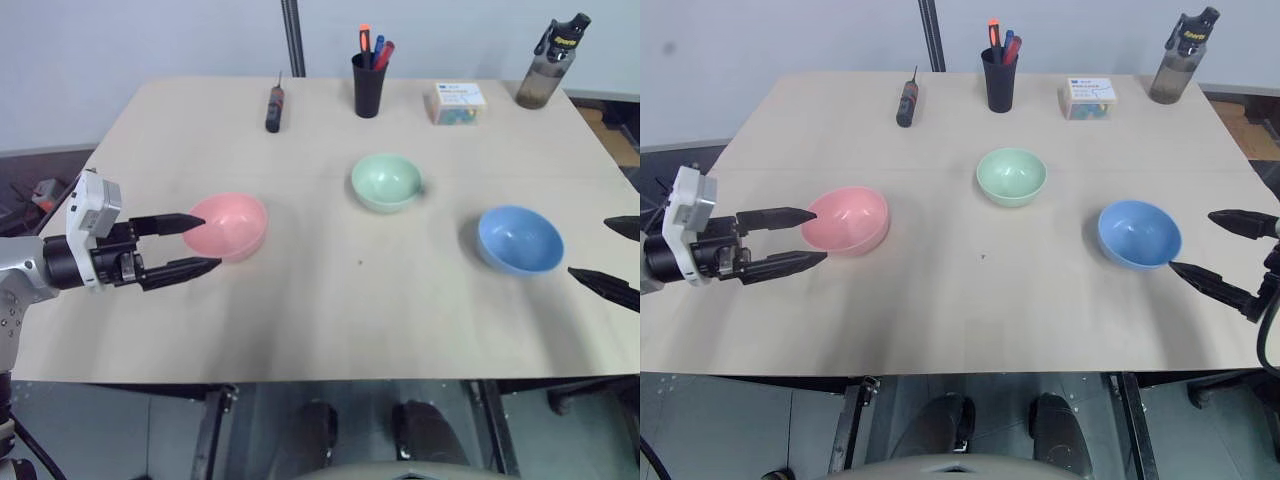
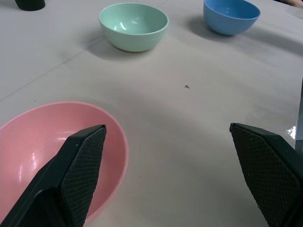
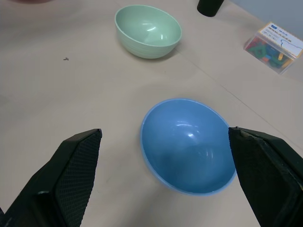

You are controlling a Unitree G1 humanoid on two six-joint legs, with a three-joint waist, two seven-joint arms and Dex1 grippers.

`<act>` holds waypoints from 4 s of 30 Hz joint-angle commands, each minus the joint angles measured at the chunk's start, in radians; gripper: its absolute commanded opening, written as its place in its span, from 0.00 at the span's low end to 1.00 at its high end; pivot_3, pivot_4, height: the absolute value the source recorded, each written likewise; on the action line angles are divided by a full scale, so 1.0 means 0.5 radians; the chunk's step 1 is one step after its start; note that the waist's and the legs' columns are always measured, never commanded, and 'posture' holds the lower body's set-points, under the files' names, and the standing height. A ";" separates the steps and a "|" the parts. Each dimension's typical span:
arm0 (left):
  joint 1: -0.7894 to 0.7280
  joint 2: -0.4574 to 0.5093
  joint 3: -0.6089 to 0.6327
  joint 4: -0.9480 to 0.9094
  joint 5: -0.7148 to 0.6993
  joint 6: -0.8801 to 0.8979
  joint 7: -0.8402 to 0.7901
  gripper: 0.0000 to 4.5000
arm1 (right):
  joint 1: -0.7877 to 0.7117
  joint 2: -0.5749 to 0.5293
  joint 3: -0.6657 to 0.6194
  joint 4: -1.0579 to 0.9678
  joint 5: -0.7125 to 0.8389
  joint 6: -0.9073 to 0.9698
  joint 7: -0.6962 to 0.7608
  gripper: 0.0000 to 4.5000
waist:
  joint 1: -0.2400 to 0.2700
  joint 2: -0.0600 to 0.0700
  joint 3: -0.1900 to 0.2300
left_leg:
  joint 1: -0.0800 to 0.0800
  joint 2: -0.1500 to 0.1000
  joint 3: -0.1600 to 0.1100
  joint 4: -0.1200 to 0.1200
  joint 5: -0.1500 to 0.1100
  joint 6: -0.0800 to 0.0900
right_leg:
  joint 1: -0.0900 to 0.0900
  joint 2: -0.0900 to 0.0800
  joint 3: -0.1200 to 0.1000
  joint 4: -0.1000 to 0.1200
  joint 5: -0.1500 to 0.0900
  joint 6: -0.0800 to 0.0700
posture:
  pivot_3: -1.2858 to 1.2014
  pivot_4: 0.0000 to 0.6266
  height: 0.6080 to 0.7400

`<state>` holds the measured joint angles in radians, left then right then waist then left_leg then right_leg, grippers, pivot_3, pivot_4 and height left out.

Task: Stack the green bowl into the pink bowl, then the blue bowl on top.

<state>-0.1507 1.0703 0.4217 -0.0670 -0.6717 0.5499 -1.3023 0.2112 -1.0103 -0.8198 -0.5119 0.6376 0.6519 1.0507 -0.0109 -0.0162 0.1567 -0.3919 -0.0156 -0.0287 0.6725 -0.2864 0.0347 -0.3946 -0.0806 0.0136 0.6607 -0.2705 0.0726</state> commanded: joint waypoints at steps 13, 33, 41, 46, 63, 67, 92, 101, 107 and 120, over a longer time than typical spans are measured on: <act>-0.090 -0.219 -0.069 -0.332 -0.038 0.036 0.322 0.98 | -0.383 0.129 0.487 -0.121 0.074 -0.101 -0.238 1.00 | -0.009 0.001 0.001 | 0.000 0.001 0.002 0.001 0.000 0.000 | -0.002 0.000 0.003 0.001 0.000 0.000 | 0.52 0.24 1.00; -0.046 -0.019 -0.780 -0.829 0.978 0.321 1.132 0.83 | -1.231 0.652 1.572 -0.029 -0.039 -0.256 -0.339 1.00 | 0.001 -0.002 0.003 | -0.012 -0.004 -0.002 0.002 0.006 -0.010 | -0.013 -0.001 0.000 0.002 0.000 0.000 | 0.52 0.24 1.00; -0.172 -0.092 -0.901 -0.700 1.026 0.254 1.065 0.15 | -1.162 0.619 1.497 -0.072 -0.054 -0.245 -0.388 1.00 | 0.006 -0.002 0.003 | -0.012 -0.002 0.001 0.002 0.005 -0.009 | -0.015 0.001 0.002 0.004 0.000 0.000 | 0.52 0.24 1.00; -0.280 -0.162 -0.905 -0.647 0.975 0.178 0.983 0.01 | -1.079 0.580 1.414 -0.133 -0.034 -0.227 -0.442 1.00 | 0.004 -0.002 0.003 | -0.013 -0.003 0.001 0.002 0.005 -0.009 | -0.015 0.001 0.002 0.004 0.000 0.000 | 0.52 0.24 1.00; -0.711 -0.507 -1.430 -0.448 0.943 -0.396 0.381 0.01 | -0.675 0.463 1.038 -0.415 0.055 -0.119 -0.688 1.00 | -0.004 -0.002 0.003 | -0.014 -0.001 0.002 0.010 0.001 -0.002 | -0.014 0.005 0.003 0.007 0.000 0.000 | 0.52 0.24 1.00; -0.784 -0.632 -1.412 -0.383 0.897 -0.415 0.352 0.40 | -0.639 0.468 1.052 -0.434 0.042 -0.125 -0.729 1.00 | 0.002 -0.002 0.003 | -0.016 -0.001 0.000 0.017 0.000 0.000 | -0.010 0.004 0.001 0.007 0.000 0.000 | 0.52 0.24 1.00; 0.270 -0.500 0.132 -0.822 -0.077 -0.004 0.517 0.99 | -2.403 1.072 2.438 2.545 -1.596 -1.968 -0.349 0.94 | -0.033 0.007 0.011 | -0.015 -0.001 -0.004 0.019 0.004 -0.008 | -0.010 0.000 -0.003 0.003 0.001 0.000 | 0.52 0.24 1.00; 0.414 -0.536 0.202 -0.944 -0.110 -0.028 0.674 1.00 | -2.540 1.135 2.440 2.893 -1.730 -2.295 -0.297 0.22 | -0.065 0.011 0.014 | -0.014 0.000 -0.003 0.016 0.005 -0.011 | -0.011 0.002 0.000 0.005 0.001 0.000 | 0.52 0.24 1.00; 0.414 -0.558 0.145 -0.958 -0.114 -0.051 0.745 1.00 | -2.566 1.081 2.408 2.799 -1.826 -2.464 -0.434 0.01 | -0.064 0.012 0.014 | -0.013 0.000 -0.002 0.016 0.005 -0.011 | -0.012 0.002 0.001 0.006 0.001 0.000 | 0.52 0.24 1.00; 0.380 -0.597 0.068 -0.869 -0.097 -0.105 0.825 1.00 | -1.961 0.990 2.361 0.844 -0.991 -1.278 0.149 0.01 | -0.052 0.014 0.015 | -0.016 0.001 -0.001 0.012 0.004 -0.010 | -0.016 -0.008 0.003 0.006 0.001 0.000 | 0.52 0.24 1.00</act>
<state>0.0471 0.7678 0.4554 -0.4958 -0.7191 0.5157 -0.8900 -0.7734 -0.5338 0.3502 -0.0161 0.1219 -0.0461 1.1333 -0.0371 -0.0094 0.1642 -0.3995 -0.0152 -0.0293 0.6786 -0.2842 0.0294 -0.4024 -0.0855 0.0147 0.6642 -0.2701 0.0725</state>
